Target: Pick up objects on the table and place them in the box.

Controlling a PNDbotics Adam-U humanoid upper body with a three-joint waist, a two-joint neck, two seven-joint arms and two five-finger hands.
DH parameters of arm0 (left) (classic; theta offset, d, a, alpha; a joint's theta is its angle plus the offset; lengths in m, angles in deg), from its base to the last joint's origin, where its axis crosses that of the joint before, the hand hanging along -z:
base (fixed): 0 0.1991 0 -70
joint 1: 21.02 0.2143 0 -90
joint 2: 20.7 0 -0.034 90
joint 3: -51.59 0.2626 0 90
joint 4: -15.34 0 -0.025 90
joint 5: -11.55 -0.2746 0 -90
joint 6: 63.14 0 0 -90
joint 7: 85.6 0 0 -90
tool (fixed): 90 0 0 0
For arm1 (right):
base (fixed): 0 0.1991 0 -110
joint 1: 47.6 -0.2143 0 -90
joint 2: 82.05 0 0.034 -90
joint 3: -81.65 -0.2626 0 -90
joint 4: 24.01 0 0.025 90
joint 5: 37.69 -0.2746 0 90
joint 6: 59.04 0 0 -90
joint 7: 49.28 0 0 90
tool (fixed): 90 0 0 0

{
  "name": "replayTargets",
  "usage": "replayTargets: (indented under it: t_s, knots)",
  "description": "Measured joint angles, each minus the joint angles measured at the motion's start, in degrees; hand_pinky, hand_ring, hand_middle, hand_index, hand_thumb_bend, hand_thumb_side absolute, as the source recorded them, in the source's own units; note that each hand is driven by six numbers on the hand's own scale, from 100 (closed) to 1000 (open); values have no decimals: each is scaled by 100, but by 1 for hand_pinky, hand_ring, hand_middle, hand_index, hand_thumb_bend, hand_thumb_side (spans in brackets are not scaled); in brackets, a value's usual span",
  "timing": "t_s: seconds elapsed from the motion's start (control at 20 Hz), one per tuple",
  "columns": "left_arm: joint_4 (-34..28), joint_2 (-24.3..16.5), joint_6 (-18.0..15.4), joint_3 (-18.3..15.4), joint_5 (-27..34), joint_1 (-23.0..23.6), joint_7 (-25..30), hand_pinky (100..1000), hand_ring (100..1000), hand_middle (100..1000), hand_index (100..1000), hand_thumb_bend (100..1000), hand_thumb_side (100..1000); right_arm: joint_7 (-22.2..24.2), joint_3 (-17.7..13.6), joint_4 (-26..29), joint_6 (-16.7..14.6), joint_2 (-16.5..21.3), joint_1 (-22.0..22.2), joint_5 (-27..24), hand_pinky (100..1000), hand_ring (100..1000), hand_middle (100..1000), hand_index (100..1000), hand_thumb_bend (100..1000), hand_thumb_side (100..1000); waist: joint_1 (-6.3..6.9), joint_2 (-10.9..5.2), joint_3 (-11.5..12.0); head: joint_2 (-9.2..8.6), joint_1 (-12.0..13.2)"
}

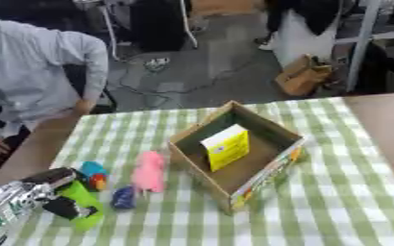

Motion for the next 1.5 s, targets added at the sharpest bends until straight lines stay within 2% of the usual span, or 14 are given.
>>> replayTargets:
  t_s: [0.55, 1.0, 1.3, 1.5]
  knots:
    - [-1362, -541, 797, -104, 646, -121, 595, 100, 310, 450, 521, 524, 297, 13, 1, 0, 13, 3, 44, -16, 728, 892, 832, 985, 100, 1000, 0, 0, 5, 0, -7]
    - [-1942, -781, 1239, -299, 746, -353, 1037, 100, 301, 446, 522, 524, 280, 15, 1, 0, 30, 26, 50, -20, 727, 892, 831, 985, 100, 1000, 9, -3, 2, 1, -22]
    - [-2168, -823, 1433, -546, 684, -911, 1210, 100, 290, 439, 520, 519, 269, 17, 2, 0, 38, 45, 71, -20, 728, 892, 831, 984, 100, 1000, 31, -40, 15, 2, -31]
    - [-2193, -770, 1494, -594, 596, -1316, 1292, 100, 291, 439, 520, 524, 266, 29, 3, 0, 50, 45, 79, -21, 729, 892, 831, 984, 100, 1000, 39, -46, 6, 2, -27]
